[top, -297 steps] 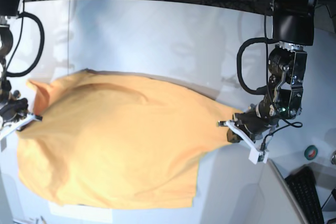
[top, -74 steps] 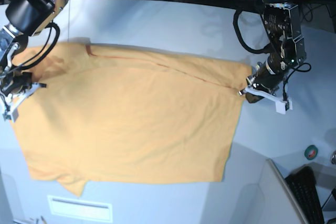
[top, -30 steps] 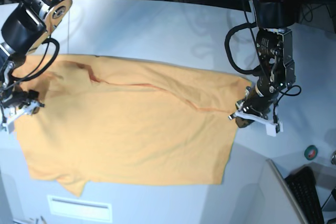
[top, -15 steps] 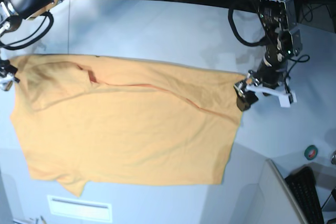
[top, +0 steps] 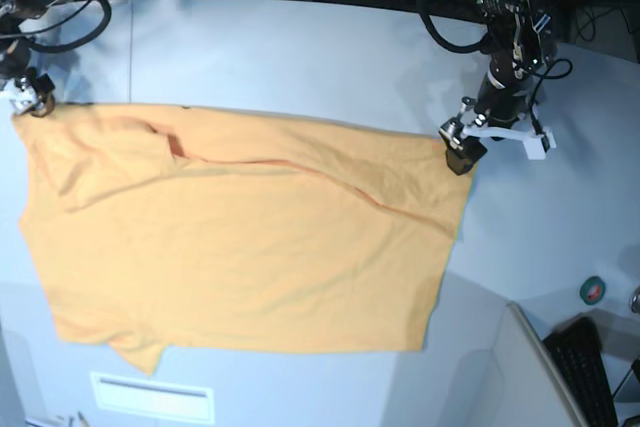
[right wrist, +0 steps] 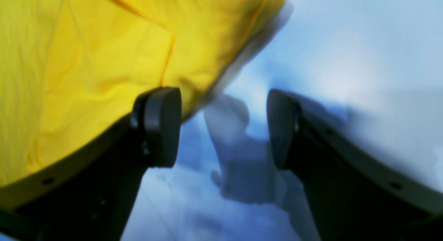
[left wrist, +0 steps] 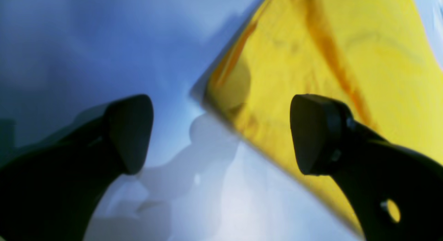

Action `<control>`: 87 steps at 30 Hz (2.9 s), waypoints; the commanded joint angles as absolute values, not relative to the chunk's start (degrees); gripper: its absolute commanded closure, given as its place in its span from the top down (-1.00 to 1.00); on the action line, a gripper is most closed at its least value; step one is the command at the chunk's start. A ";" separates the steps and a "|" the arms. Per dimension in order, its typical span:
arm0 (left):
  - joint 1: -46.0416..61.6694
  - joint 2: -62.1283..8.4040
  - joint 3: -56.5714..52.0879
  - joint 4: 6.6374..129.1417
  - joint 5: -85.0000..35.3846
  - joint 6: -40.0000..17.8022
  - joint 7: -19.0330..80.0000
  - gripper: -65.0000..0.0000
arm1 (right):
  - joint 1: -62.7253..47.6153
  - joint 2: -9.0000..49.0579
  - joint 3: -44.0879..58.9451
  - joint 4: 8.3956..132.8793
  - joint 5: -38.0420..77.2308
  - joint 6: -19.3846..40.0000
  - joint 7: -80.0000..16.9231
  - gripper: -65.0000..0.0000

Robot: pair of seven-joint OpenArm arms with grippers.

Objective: Layout the t-shirt on the table in an organized manner, then fold the t-shirt properly
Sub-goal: 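Drag the grasped shirt edge toward the robot with both grippers, then release the shirt and regrasp its side edge with the right gripper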

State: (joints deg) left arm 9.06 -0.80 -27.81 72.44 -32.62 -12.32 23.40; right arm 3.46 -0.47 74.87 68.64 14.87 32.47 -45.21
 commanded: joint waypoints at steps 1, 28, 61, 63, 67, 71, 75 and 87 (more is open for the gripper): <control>8.48 -0.92 -27.82 72.04 -33.10 -12.97 23.25 0.82 | 4.26 1.19 75.21 68.18 15.96 32.92 -43.91 0.15; 11.56 -4.18 -28.00 70.46 -32.84 -12.97 23.16 -1.00 | 3.30 8.92 73.45 47.87 15.96 33.19 -39.87 -1.00; 25.54 -4.26 -33.54 81.45 -32.92 -12.97 23.25 -1.00 | -9.01 -1.98 70.90 75.82 15.60 40.00 -47.34 -1.00; 25.54 -4.26 -33.54 81.45 -32.92 -12.97 23.25 -1.00 | -9.98 -2.24 69.67 76.09 15.60 40.00 -47.34 -1.00; 26.33 -4.26 -33.63 81.80 -32.84 -12.88 23.25 -1.00 | -10.33 -2.24 69.41 76.18 15.78 40.00 -47.43 -1.00; 27.03 -4.18 -33.71 82.59 -32.84 -12.88 23.25 -0.42 | -10.42 -1.89 69.58 76.26 15.78 40.00 -47.43 -0.54; 27.03 -4.18 -33.80 82.68 -32.92 -12.88 22.99 0.63 | -10.68 -2.15 69.67 81.27 15.78 40.00 -47.43 -0.02; 24.48 -5.14 -42.68 93.32 -32.92 -13.05 23.34 0.99 | -7.69 2.68 68.88 87.25 15.69 37.67 -45.14 0.00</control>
